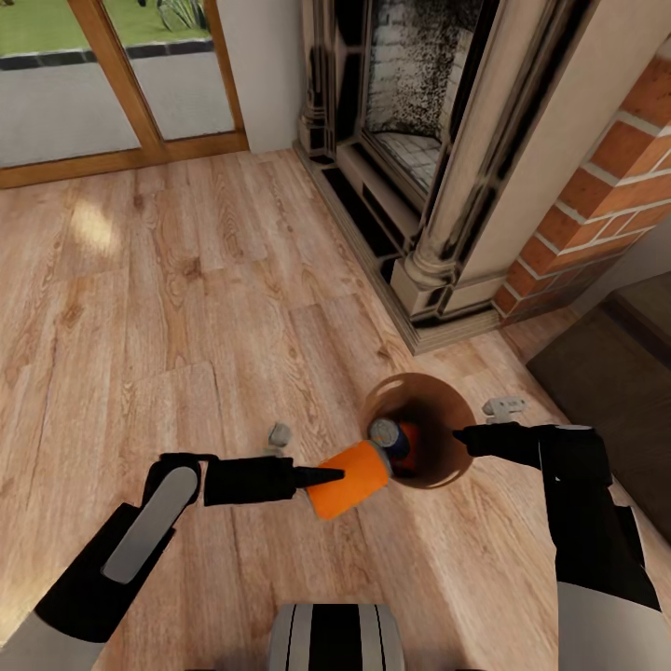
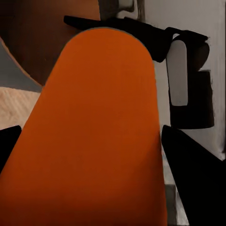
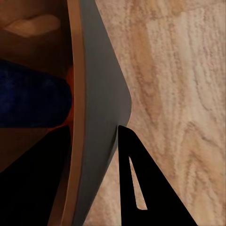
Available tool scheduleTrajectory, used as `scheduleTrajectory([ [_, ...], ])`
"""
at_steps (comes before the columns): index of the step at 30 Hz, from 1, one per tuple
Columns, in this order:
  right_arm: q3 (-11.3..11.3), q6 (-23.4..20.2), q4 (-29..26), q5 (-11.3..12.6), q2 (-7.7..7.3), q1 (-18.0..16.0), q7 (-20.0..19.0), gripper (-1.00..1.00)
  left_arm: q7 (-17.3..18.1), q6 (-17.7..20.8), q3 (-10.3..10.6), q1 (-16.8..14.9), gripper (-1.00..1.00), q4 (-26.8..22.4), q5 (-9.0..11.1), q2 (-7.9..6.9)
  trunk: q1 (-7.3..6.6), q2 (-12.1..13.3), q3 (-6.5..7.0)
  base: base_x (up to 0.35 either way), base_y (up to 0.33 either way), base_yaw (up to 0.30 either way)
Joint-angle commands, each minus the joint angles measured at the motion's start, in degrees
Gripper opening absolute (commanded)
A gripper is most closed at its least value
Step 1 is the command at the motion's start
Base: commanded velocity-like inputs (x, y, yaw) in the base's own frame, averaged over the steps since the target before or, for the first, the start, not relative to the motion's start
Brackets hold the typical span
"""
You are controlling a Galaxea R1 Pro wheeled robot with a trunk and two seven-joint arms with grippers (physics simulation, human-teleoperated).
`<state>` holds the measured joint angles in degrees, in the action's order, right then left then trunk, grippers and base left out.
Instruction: Put the three can of soda from the living room inside the tash can in the kitchen.
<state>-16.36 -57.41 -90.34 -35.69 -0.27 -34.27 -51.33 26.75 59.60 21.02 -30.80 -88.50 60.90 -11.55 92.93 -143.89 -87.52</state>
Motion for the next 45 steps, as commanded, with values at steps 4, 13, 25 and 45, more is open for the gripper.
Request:
scheduleTrajectory([
  [4,0.02,-0.42,0.00,1.05,0.01,-0.01,-0.09,-1.00,-6.18,-0.03,0.03,-0.51,-1.00,0.11,-1.26,7.66,-0.01,0.00,0.00,0.000,0.000,0.000],
  [13,0.02,-0.51,0.00,1.06,0.01,-0.01,-0.23,-1.00,-10.56,-0.09,-0.01,-0.82,-1.00,0.17,-1.44,10.97,-0.01,0.00,0.00,0.000,0.000,0.000],
  [25,0.02,-0.51,0.01,1.06,-0.01,-0.01,-0.42,-1.00,-25.82,-0.33,-0.03,-2.42,-1.00,0.28,-1.49,17.82,-0.01,0.00,0.00,0.000,0.000,0.000],
  [45,0.06,-0.51,0.00,1.06,0.00,-0.01,-0.61,-1.00,-38.77,-4.77,-0.29,-4.05,-1.00,0.87,-0.61,21.55,-0.01,0.00,0.00,0.000,0.000,0.000],
])
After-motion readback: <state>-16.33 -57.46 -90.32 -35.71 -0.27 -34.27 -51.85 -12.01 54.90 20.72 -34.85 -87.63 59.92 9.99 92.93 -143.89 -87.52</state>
